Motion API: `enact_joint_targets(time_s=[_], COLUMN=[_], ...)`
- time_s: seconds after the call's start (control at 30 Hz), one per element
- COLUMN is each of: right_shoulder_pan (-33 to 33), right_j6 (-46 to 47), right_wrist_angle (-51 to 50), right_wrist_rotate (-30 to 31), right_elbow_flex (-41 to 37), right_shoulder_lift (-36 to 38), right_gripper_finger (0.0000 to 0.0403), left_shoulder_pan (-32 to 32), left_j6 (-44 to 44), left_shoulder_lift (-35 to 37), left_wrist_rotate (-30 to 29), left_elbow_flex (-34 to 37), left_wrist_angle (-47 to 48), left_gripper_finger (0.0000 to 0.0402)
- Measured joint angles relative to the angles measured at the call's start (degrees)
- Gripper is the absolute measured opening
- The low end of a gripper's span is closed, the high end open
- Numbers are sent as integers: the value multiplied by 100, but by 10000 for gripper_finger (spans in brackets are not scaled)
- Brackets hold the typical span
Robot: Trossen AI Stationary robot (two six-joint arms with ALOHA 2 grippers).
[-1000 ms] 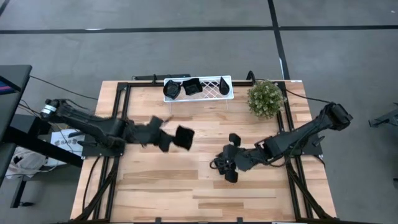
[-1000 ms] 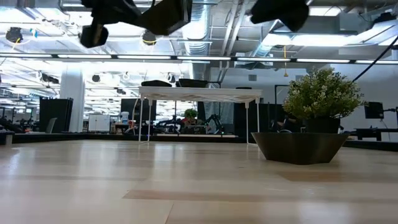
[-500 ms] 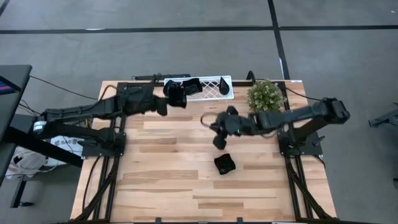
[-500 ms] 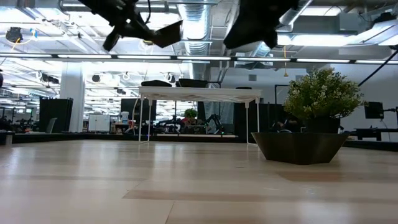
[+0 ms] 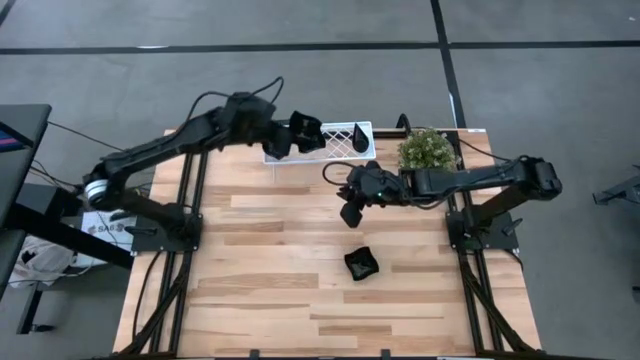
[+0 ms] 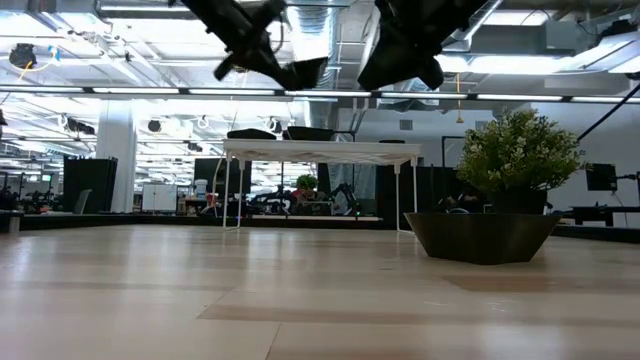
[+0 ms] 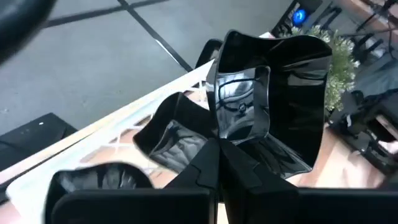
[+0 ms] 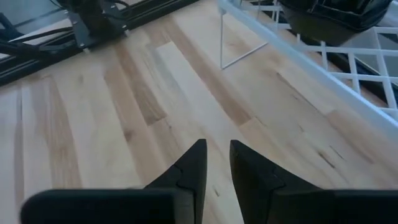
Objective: Pick & Place Mini shaped plates
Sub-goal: Stack the black distorted square plate on top of the black distorted square plate on the shelf
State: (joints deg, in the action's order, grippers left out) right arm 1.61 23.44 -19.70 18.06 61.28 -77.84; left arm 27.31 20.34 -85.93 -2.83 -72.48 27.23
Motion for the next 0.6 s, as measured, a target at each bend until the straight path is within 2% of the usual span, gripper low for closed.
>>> enact_joint_targets(time_s=[0.17,0.33,0.6], right_shoulder_pan=[-24,-28,-28], right_j6=[2,4,6], right_wrist_angle=[0,0,-4], right_wrist_rotate=[-8,-6,-6], right_elbow_flex=[-2,-2,-4], right_shoulder_lift=[0,0,-2], right_gripper_finger=[65,65,65], left_shoulder_pan=[195,368,209], left_j6=[-164,280,387], left_shoulder_lift=[-510,-829,-945], left_wrist_rotate=[136,66,-13], left_elbow_flex=[-241,-245,-245], left_wrist_angle=[46,19,-141], left_gripper_finger=[4,5,9])
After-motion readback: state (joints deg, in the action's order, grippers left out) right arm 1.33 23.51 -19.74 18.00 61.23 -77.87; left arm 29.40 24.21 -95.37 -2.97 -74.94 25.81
